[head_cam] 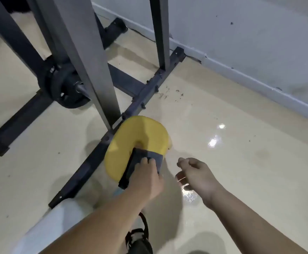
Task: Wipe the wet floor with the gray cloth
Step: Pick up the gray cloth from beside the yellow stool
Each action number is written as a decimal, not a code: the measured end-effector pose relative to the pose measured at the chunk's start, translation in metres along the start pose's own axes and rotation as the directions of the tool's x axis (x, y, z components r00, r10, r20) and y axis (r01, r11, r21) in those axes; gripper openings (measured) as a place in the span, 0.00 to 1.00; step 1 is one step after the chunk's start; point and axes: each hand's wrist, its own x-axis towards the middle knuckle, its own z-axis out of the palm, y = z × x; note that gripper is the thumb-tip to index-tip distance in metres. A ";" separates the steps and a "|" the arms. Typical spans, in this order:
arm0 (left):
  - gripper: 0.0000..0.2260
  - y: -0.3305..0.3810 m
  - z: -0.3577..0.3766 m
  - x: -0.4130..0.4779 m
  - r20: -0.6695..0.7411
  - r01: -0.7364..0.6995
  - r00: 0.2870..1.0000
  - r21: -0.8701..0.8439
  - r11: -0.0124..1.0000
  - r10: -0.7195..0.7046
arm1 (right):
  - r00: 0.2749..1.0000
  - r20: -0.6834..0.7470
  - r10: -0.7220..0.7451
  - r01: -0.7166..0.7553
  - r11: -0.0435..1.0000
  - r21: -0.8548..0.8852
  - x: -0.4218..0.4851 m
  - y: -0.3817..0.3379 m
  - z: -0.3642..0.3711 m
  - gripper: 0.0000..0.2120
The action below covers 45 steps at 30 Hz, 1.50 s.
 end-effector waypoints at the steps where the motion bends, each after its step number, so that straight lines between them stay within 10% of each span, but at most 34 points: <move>1: 0.20 0.000 0.010 0.010 -0.048 0.020 0.999 0.072 0.997 -0.017 | 1.000 0.000 -0.001 0.001 0.999 0.037 0.012 0.013 0.000 0.17; 8: 0.19 0.006 0.045 0.047 -0.299 0.081 0.954 0.203 0.976 -0.017 | 0.993 0.079 -0.085 0.071 0.984 0.164 0.081 0.083 -0.010 0.16; 14: 0.09 0.096 0.038 0.025 -0.212 -0.249 0.955 -0.192 0.949 0.208 | 0.905 0.317 -0.285 0.162 0.918 0.363 0.078 0.117 -0.058 0.26; 19: 0.02 0.196 0.059 0.003 0.035 -0.358 0.915 -0.385 0.851 0.401 | 0.929 0.073 -0.363 0.318 0.883 0.346 0.043 0.167 -0.158 0.20; 23: 0.12 0.242 0.086 0.009 -0.101 -0.387 0.922 -0.289 0.875 0.374 | 0.957 0.024 -0.290 0.233 0.810 0.538 0.023 0.206 -0.219 0.17; 28: 0.28 0.302 0.089 0.004 0.193 -0.080 0.951 -0.604 0.793 0.243 | 0.937 0.033 -0.347 0.233 0.694 0.681 0.022 0.226 -0.285 0.18; 32: 0.11 0.344 0.096 -0.010 0.122 -0.132 0.956 -0.628 0.767 0.265 | 0.932 0.029 -0.361 0.237 0.670 0.704 0.020 0.240 -0.322 0.22; 41: 0.34 0.399 0.100 0.009 0.105 -0.125 0.968 -0.587 0.800 0.228 | 0.930 0.046 -0.364 0.170 0.538 0.825 0.047 0.243 -0.338 0.26; 45: 0.13 0.399 0.117 0.052 0.163 -0.177 0.938 -0.532 0.828 0.305 | 0.960 -0.066 -0.273 0.215 0.563 0.798 0.071 0.252 -0.346 0.17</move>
